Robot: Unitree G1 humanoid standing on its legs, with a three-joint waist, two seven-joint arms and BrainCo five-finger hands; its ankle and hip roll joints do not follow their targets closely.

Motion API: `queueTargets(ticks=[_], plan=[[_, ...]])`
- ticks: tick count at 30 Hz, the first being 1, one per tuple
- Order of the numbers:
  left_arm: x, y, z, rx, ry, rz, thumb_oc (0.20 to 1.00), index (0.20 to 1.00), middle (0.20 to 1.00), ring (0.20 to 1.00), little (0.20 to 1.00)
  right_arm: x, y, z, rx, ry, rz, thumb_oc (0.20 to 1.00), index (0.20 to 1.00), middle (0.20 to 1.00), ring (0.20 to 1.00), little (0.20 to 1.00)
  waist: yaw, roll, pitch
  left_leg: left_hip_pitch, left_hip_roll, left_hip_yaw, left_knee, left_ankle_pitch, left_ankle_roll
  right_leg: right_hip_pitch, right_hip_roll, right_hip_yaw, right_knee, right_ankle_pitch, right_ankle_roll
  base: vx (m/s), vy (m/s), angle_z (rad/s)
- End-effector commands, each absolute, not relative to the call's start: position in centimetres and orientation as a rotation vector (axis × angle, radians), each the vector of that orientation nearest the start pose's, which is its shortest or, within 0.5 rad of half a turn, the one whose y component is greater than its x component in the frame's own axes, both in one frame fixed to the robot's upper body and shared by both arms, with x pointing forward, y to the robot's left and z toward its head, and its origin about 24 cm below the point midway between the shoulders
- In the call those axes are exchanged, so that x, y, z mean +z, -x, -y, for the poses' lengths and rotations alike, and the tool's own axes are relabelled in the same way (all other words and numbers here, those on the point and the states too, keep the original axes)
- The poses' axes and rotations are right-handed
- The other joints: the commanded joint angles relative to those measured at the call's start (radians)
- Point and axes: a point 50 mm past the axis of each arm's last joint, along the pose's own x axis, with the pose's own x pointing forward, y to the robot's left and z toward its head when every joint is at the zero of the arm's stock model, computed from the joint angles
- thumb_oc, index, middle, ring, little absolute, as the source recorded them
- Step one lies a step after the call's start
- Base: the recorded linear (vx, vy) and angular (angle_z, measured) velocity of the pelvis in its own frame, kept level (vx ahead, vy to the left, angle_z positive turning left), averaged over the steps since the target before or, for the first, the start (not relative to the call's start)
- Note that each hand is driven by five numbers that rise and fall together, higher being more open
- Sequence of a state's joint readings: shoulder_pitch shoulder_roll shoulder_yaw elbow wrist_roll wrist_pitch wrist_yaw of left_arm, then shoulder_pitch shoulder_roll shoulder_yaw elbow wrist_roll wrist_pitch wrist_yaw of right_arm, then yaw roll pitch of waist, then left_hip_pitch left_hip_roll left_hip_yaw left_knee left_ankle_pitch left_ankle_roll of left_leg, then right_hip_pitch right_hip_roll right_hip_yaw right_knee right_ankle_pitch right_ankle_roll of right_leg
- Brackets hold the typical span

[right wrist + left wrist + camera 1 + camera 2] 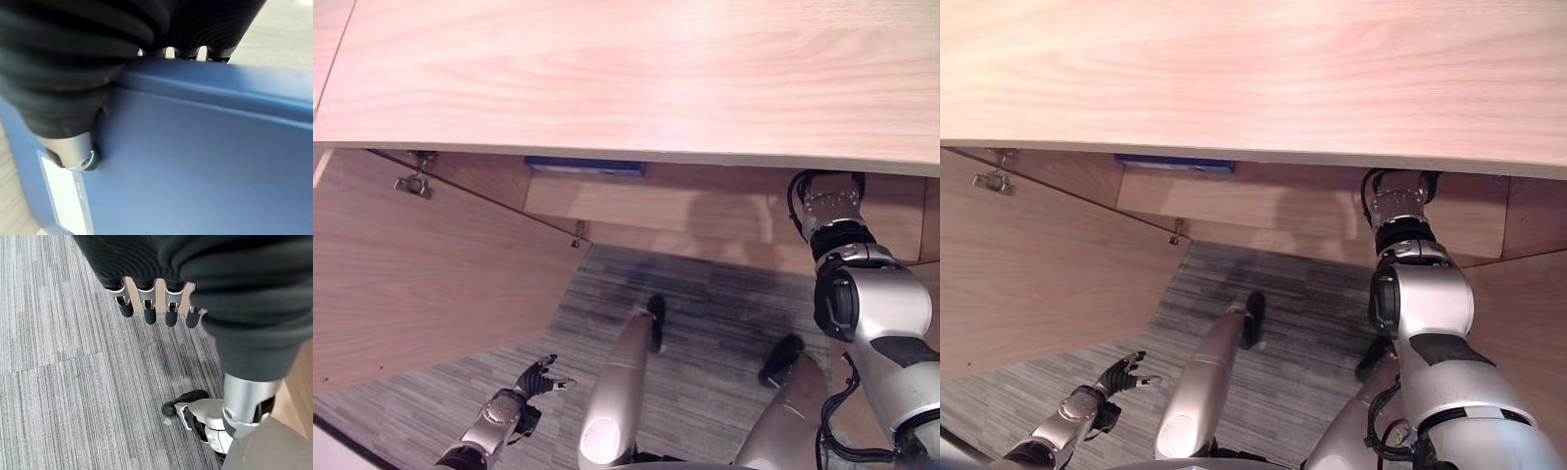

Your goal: Put the empty folder in the office cabinet

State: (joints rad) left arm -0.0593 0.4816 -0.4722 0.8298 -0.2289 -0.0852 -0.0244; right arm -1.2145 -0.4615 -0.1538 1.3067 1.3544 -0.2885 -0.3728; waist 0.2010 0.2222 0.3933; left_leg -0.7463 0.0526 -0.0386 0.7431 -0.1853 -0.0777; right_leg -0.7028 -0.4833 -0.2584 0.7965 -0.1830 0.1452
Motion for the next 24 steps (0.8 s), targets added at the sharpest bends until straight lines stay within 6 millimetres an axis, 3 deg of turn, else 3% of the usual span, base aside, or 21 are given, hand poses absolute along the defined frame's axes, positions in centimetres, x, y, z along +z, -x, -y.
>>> queueTargets(ticks=[1,12,14,15,16,24], plan=[[-10.2,-17.0,-27.6,-0.119,-0.512,-0.850,1.000,1.000,1.000,1.000,1.000,25.5,-39.1,31.4,-0.671,-1.105,0.381,0.200,0.200,0.200,0.200,0.200,0.022,-0.012,-0.022,0.021,0.035,-0.045,-0.060,-0.058,-0.050,0.035,0.021,0.010,0.065,-0.120,0.065,0.00,0.000,0.00],[-10.3,-17.0,-27.8,-0.098,-0.509,-0.851,1.000,1.000,1.000,1.000,1.000,24.9,-39.3,31.2,-0.679,-1.079,0.336,0.200,0.200,0.200,0.200,0.200,0.026,-0.015,-0.019,0.017,0.034,-0.053,-0.057,-0.057,-0.051,0.039,0.026,0.006,0.071,-0.128,0.062,0.00,0.000,0.00],[-10.3,-17.1,-27.7,-0.097,-0.508,-0.851,1.000,1.000,1.000,1.000,1.000,24.7,-39.3,31.2,-0.681,-1.079,0.331,0.391,0.391,0.391,0.391,0.391,0.025,-0.016,-0.018,0.017,0.034,-0.053,-0.056,-0.058,-0.052,0.039,0.026,0.007,0.071,-0.129,0.062,0.00,0.000,0.00],[-10.3,-17.1,-27.7,-0.095,-0.507,-0.850,1.000,1.000,1.000,1.000,1.000,24.6,-39.3,31.2,-0.685,-1.075,0.326,0.727,0.727,0.727,0.727,0.727,0.025,-0.016,-0.018,0.016,0.033,-0.052,-0.057,-0.057,-0.052,0.038,0.027,0.008,0.072,-0.129,0.060,0.00,0.000,0.00],[-10.3,-17.1,-27.7,-0.092,-0.507,-0.850,1.000,1.000,1.000,1.000,1.000,24.5,-39.4,31.2,-0.685,-1.072,0.320,1.000,1.000,1.000,1.000,1.000,0.025,-0.017,-0.018,0.015,0.033,-0.052,-0.058,-0.057,-0.052,0.038,0.028,0.009,0.071,-0.130,0.059,0.00,0.000,0.00],[-10.5,-16.8,-27.9,-0.066,-0.514,-0.865,1.000,1.000,1.000,1.000,1.000,23.0,-39.3,31.4,-0.741,-1.061,0.232,1.000,1.000,1.000,1.000,1.000,0.020,-0.028,-0.019,0.022,0.038,-0.051,-0.066,-0.054,-0.055,0.047,0.036,0.008,0.066,-0.131,0.055,0.00,0.000,0.00]])
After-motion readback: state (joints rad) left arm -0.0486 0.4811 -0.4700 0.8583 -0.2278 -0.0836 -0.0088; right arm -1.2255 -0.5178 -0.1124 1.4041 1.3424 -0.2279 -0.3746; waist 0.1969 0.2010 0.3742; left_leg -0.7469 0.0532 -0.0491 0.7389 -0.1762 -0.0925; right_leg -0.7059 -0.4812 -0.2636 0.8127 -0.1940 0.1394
